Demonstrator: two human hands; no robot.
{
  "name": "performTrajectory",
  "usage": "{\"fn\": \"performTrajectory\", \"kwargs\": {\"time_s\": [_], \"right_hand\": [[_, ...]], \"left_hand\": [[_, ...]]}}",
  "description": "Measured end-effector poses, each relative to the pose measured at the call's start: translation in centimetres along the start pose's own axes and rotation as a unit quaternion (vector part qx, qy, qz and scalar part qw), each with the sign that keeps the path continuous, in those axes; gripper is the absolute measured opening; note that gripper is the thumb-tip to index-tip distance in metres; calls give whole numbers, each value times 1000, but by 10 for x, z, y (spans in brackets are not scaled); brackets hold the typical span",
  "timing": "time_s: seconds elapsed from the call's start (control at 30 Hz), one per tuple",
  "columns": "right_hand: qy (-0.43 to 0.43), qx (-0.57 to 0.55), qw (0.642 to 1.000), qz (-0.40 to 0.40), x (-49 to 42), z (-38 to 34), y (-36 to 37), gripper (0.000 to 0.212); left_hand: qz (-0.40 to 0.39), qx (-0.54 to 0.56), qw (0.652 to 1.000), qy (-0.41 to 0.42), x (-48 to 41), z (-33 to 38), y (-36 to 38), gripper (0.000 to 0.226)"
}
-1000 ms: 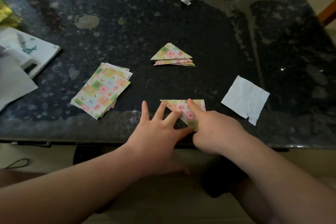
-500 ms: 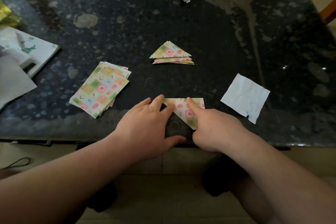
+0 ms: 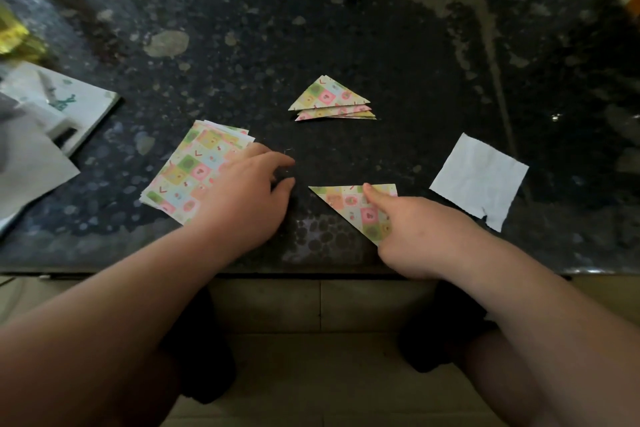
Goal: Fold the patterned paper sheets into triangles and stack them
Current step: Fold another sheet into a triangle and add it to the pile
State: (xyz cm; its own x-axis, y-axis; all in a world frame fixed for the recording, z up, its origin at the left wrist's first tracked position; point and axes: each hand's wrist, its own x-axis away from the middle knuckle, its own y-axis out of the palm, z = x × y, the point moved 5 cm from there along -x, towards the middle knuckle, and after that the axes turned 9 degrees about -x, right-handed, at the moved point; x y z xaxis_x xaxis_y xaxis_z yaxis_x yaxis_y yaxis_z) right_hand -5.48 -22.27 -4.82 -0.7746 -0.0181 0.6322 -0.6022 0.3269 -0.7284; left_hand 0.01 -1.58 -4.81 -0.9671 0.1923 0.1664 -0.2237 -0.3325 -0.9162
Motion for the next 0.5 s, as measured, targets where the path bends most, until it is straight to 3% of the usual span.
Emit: {"fn": "performTrajectory", "kwargs": {"time_s": [0.17, 0.3, 0.5], "right_hand": [[-36, -3, 998, 48, -5, 1, -7, 73], [-53, -37, 992, 105, -10, 3, -14, 55], [-19, -32, 989, 141, -20, 6, -21, 76]], "left_hand": [[-70, -11, 997, 8, -11, 7, 15, 14], [-71, -3, 997, -8, -14, 14, 18, 22], [-63, 8, 997, -40, -17, 17, 17, 24]]}}
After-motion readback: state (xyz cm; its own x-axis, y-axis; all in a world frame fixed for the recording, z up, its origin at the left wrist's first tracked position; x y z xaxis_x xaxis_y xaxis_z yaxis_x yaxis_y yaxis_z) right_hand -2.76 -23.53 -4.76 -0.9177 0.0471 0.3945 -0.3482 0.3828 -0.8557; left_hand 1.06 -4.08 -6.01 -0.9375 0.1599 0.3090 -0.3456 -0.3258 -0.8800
